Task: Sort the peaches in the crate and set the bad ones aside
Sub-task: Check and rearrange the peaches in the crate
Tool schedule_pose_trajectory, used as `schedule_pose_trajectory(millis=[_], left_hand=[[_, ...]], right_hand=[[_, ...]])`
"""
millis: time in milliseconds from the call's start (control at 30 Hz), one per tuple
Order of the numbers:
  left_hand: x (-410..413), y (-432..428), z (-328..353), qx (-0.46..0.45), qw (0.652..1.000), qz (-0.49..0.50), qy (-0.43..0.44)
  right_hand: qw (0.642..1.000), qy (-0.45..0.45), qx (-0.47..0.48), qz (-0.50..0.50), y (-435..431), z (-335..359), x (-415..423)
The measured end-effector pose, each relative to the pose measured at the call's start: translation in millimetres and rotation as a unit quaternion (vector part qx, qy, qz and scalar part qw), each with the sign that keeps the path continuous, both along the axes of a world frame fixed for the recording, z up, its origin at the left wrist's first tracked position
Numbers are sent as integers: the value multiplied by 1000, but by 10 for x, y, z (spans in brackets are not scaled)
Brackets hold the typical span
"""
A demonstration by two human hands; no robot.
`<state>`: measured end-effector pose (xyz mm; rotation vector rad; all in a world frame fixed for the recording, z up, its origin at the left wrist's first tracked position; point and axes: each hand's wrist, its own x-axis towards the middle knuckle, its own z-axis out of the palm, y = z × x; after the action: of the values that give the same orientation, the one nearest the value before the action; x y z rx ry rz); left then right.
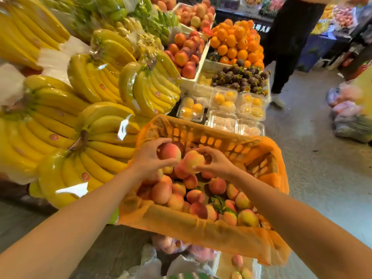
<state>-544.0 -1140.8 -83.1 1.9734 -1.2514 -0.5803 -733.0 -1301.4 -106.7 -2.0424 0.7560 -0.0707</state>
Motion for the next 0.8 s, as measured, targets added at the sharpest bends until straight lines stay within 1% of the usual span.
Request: schedule_pose_trajectory(millis=[100,167,267,333,433,567,700,800], left_hand=[[125,139,68,-51,994,85,46],[208,226,69,-64,989,114,67],[276,305,54,-71,986,122,86],[292,326,50,-75,984,125,101],[342,332,-7,-72,983,123,115],[422,331,-76,-61,982,115,136],[453,318,-69,-51,982,98,155],[471,296,-76,-43,982,91,157]], right_hand=[[1000,-3,-17,11,82,26,216],[999,-5,-37,-7,137,-11,345],[995,-13,-77,-64,175,-66,518],[991,-18,-86,-105,175,-86,630],[986,-13,-104,-127,177,-143,767],[988,-5,-119,-100,153,-243,772],[991,2,-133,1,166,-355,693],[990,3,-140,15,183,-384,678]])
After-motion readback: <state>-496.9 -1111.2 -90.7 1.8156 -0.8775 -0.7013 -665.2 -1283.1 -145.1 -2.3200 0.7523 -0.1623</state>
